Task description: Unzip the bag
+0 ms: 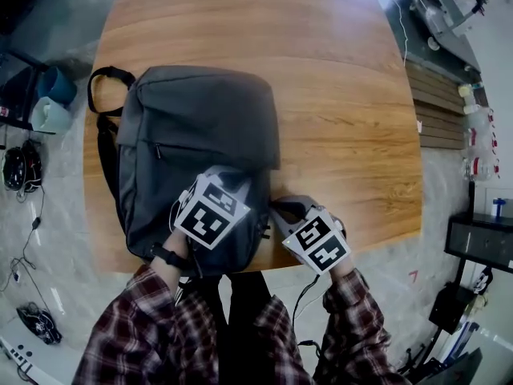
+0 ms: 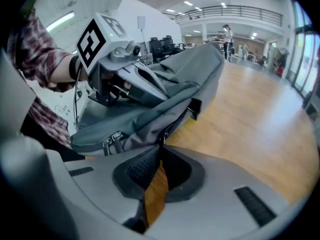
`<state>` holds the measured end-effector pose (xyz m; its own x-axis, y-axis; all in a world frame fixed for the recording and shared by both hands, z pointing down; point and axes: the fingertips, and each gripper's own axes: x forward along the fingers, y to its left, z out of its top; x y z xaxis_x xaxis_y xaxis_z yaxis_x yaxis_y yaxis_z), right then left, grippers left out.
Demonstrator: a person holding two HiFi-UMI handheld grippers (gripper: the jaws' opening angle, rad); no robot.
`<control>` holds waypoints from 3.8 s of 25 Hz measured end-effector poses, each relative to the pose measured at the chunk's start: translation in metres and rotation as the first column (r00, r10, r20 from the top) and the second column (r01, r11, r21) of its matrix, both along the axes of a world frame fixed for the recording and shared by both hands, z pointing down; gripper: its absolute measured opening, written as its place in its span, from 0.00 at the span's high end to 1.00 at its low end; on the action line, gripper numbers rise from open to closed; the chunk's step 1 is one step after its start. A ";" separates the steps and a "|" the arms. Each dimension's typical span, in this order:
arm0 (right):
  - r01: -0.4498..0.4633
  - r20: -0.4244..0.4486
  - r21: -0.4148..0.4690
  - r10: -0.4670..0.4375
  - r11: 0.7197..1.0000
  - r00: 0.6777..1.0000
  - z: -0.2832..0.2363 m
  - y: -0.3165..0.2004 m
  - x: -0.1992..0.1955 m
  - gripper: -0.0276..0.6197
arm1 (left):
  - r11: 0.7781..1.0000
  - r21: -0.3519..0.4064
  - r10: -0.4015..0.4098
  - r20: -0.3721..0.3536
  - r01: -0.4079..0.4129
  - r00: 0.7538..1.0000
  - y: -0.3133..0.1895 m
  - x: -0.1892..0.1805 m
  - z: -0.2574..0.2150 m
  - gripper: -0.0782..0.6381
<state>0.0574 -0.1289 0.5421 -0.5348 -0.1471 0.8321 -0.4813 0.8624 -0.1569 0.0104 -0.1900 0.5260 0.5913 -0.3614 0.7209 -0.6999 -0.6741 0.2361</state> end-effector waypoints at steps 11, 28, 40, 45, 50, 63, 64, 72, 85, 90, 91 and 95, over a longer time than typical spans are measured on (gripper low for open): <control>-0.235 0.101 -0.129 0.249 0.963 0.963 0.000 0.042 0.021 0.91 | 0.996 -0.070 -0.052 -0.016 0.051 0.999 -0.007 0.015 0.005 0.88; -0.204 0.060 -0.083 0.210 0.975 0.976 -0.005 0.130 0.003 0.91 | 0.989 -0.025 -0.146 -0.038 0.146 0.988 -0.026 0.011 -0.002 0.88; -0.005 -0.129 0.280 0.043 0.960 0.991 -0.007 0.014 0.049 0.93 | 0.958 0.110 -0.272 0.053 0.265 0.961 -0.015 -0.050 -0.006 0.88; 0.062 -0.165 0.352 -0.003 0.934 0.986 -0.005 -0.028 0.034 0.93 | 0.964 0.148 -0.238 0.128 0.219 0.963 0.009 -0.058 -0.006 0.88; 0.061 -0.166 0.373 0.002 0.926 0.986 -0.004 -0.063 0.016 0.93 | 0.995 0.095 -0.009 0.168 -0.007 0.986 0.053 -0.037 -0.009 0.88; -0.066 -0.078 0.248 0.088 0.966 0.993 -0.003 -0.009 0.016 0.94 | 0.992 0.124 -0.022 0.212 -0.004 0.977 0.034 -0.020 0.009 0.88; -0.083 -0.070 0.234 0.102 0.969 0.992 -0.004 0.003 0.018 0.94 | 0.992 0.127 -0.031 0.213 0.004 0.976 0.029 -0.019 0.009 0.88; -0.284 0.080 0.086 0.278 0.955 0.957 -0.024 0.084 0.003 0.94 | 0.990 0.134 -0.066 0.219 0.037 0.974 0.002 -0.008 0.008 0.88; -0.253 -0.006 0.233 0.262 0.939 0.965 -0.017 0.078 0.032 0.94 | 0.952 0.267 0.093 0.219 -0.152 0.971 0.038 -0.029 -0.035 0.88; -0.213 -0.075 0.310 0.247 0.926 0.966 -0.018 0.036 0.057 0.94 | 0.926 0.245 0.216 0.279 -0.287 0.936 0.074 -0.035 -0.026 0.88; -0.192 -0.096 0.327 0.234 0.925 0.967 -0.017 0.027 0.059 0.94 | 0.931 0.227 0.222 0.265 -0.284 0.938 0.079 -0.032 -0.025 0.88; -0.135 -0.147 0.369 0.201 0.920 0.968 -0.014 -0.014 0.064 0.94 | 0.972 0.117 0.185 0.141 -0.202 0.973 0.096 -0.014 -0.018 0.88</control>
<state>0.1212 -0.1424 0.5281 -0.3237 -0.5234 0.7882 -0.6153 0.7493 0.2448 -0.0037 -0.0937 0.5081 0.5652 -0.3441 0.7498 -0.5715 -0.8188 0.0551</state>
